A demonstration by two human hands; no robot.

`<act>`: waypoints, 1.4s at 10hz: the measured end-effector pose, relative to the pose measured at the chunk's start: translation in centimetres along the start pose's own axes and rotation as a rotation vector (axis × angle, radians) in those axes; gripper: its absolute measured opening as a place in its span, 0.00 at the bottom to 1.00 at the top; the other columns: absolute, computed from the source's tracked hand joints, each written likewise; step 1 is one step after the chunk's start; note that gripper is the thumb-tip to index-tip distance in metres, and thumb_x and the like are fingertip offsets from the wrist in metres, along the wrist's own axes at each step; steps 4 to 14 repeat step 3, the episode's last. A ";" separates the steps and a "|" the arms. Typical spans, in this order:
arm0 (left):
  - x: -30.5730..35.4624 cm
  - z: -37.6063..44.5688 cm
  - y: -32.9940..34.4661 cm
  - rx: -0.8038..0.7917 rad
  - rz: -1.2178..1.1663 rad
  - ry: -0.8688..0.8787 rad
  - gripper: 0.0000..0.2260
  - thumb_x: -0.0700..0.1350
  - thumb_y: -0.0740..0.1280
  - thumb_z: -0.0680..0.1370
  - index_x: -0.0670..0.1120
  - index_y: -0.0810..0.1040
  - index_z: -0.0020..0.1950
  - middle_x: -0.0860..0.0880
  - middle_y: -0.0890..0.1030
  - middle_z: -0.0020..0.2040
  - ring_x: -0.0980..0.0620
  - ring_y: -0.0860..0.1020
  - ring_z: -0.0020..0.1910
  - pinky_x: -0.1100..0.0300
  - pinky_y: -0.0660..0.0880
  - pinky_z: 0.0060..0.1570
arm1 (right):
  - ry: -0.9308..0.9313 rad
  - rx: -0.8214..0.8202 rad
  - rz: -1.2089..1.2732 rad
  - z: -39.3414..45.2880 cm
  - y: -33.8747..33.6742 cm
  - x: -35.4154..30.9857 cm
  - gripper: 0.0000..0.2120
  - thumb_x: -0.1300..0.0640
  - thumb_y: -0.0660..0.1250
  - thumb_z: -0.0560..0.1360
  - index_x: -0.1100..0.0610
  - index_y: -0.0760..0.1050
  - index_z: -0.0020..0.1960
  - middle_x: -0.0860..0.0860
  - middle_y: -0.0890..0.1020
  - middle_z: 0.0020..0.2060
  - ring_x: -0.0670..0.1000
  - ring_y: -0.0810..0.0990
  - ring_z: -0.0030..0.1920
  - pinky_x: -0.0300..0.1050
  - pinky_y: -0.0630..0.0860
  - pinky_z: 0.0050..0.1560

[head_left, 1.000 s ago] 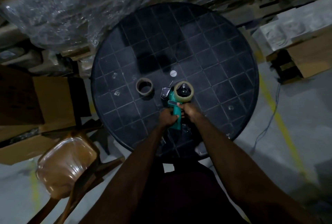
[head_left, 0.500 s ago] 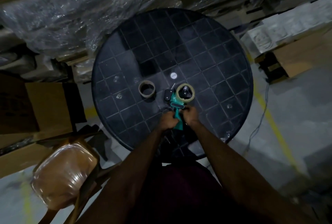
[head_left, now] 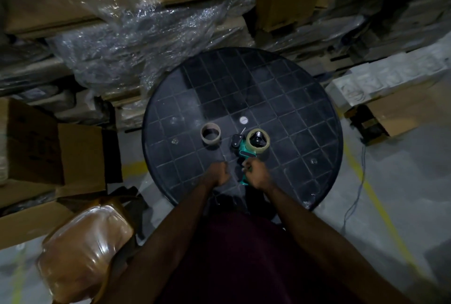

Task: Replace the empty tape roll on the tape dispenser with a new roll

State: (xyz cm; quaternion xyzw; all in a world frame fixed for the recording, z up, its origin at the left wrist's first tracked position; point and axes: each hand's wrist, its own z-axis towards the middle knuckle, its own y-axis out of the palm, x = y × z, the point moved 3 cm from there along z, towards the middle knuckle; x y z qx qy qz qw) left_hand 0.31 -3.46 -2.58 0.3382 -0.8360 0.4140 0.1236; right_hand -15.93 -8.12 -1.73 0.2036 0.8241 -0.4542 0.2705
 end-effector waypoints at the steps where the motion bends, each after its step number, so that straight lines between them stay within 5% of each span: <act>1: -0.3 -1.0 -0.6 0.023 0.081 0.053 0.18 0.43 0.65 0.79 0.37 0.74 0.68 0.35 0.78 0.64 0.36 0.77 0.63 0.49 0.73 0.60 | -0.102 -0.040 -0.304 -0.4 -0.7 -1.3 0.13 0.56 0.67 0.75 0.57 0.77 0.59 0.57 0.78 0.60 0.61 0.80 0.56 0.53 0.78 0.57; 3: -1.4 -1.8 -0.4 -0.005 0.141 0.054 0.19 0.42 0.65 0.78 0.37 0.73 0.68 0.36 0.77 0.66 0.38 0.76 0.64 0.50 0.73 0.61 | -0.107 -0.076 -0.520 -2.0 -0.7 -2.0 0.18 0.49 0.65 0.78 0.57 0.74 0.63 0.58 0.77 0.63 0.61 0.78 0.61 0.55 0.75 0.60; 14: -1.4 -1.8 -0.4 -0.005 0.141 0.054 0.19 0.42 0.65 0.78 0.37 0.73 0.68 0.36 0.77 0.66 0.38 0.76 0.64 0.50 0.73 0.61 | -0.107 -0.076 -0.520 -2.0 -0.7 -2.0 0.18 0.49 0.65 0.78 0.57 0.74 0.63 0.58 0.77 0.63 0.61 0.78 0.61 0.55 0.75 0.60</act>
